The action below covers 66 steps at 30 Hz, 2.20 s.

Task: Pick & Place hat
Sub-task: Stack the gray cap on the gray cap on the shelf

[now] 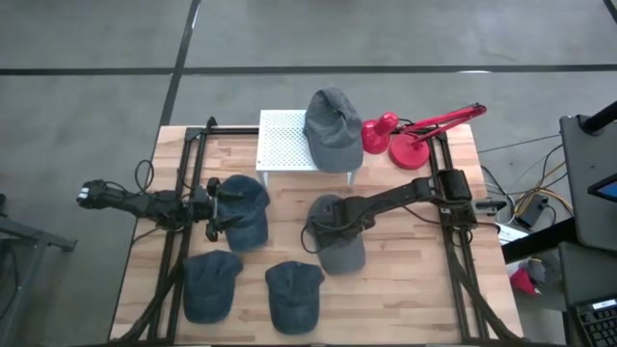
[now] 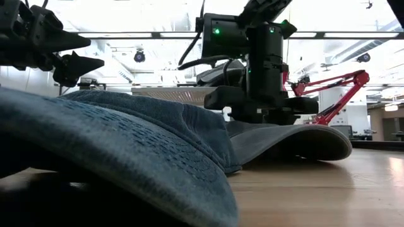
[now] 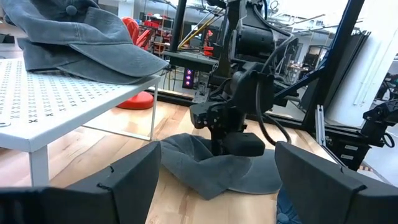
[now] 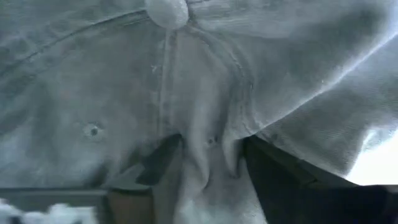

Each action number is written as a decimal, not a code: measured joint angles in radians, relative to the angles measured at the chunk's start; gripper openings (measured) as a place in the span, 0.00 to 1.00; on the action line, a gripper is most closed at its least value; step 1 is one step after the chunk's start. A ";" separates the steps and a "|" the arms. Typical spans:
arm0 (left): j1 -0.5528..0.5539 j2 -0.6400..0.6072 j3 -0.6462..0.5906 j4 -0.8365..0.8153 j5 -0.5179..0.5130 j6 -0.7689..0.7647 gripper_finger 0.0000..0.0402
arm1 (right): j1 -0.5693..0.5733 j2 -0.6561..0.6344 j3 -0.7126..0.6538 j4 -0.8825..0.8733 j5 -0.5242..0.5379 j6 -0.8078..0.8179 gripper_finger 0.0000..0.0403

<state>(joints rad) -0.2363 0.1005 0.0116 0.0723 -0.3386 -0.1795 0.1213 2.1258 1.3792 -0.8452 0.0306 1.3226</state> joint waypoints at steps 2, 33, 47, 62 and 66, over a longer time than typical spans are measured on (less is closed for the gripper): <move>0.000 0.000 0.000 0.000 0.000 0.000 0.79 | 0.001 -0.014 0.006 0.000 0.031 0.000 0.36; 0.000 0.000 0.000 0.002 0.000 0.001 0.79 | 0.029 -0.415 0.010 -0.152 0.172 -0.074 0.02; 0.000 0.000 0.000 0.002 0.000 0.001 0.79 | 0.135 -0.604 0.039 -0.187 0.066 -0.148 0.02; 0.000 0.000 0.000 0.002 0.000 0.001 0.79 | 0.154 -0.652 0.237 0.021 0.219 -0.239 0.02; 0.000 0.000 0.000 0.002 0.000 0.001 0.79 | 0.153 -0.652 0.295 0.042 0.345 -0.247 0.02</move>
<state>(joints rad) -0.2361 0.1009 0.0116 0.0742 -0.3387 -0.1789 0.2745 1.4738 1.6745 -0.8030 0.3755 1.0756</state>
